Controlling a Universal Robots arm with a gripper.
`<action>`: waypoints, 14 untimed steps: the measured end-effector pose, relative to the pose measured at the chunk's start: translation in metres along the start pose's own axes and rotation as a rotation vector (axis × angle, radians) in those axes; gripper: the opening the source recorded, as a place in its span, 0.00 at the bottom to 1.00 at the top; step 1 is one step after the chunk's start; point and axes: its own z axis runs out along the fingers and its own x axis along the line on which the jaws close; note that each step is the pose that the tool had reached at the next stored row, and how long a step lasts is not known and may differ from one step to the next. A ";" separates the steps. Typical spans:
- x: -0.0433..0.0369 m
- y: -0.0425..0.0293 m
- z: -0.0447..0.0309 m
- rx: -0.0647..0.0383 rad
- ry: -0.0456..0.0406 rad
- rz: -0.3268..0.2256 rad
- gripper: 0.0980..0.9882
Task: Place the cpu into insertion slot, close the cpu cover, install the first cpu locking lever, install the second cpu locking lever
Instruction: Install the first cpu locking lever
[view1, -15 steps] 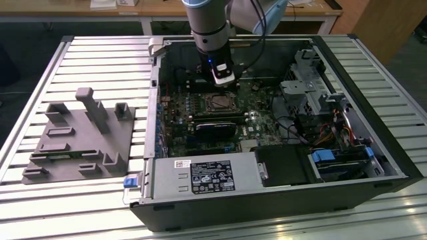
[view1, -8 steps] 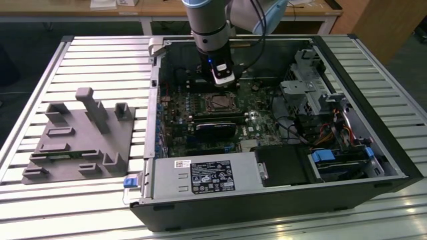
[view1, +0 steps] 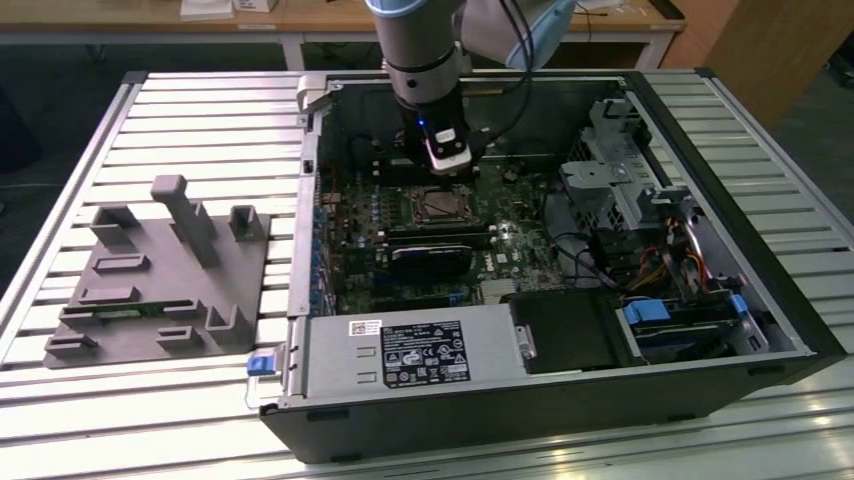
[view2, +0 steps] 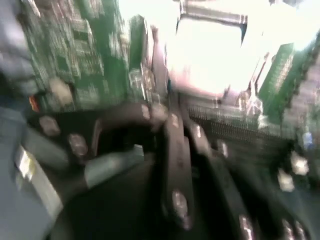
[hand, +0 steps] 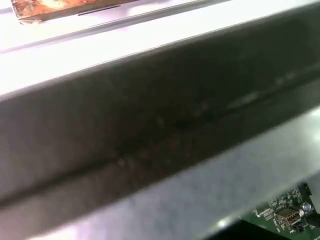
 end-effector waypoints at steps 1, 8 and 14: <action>-0.0001 -0.0001 -0.0002 0.001 0.0000 0.000 0.01; -0.0009 0.0006 -0.0042 0.000 0.0000 0.000 0.01; -0.0031 0.0027 -0.0166 0.000 0.0001 0.000 0.01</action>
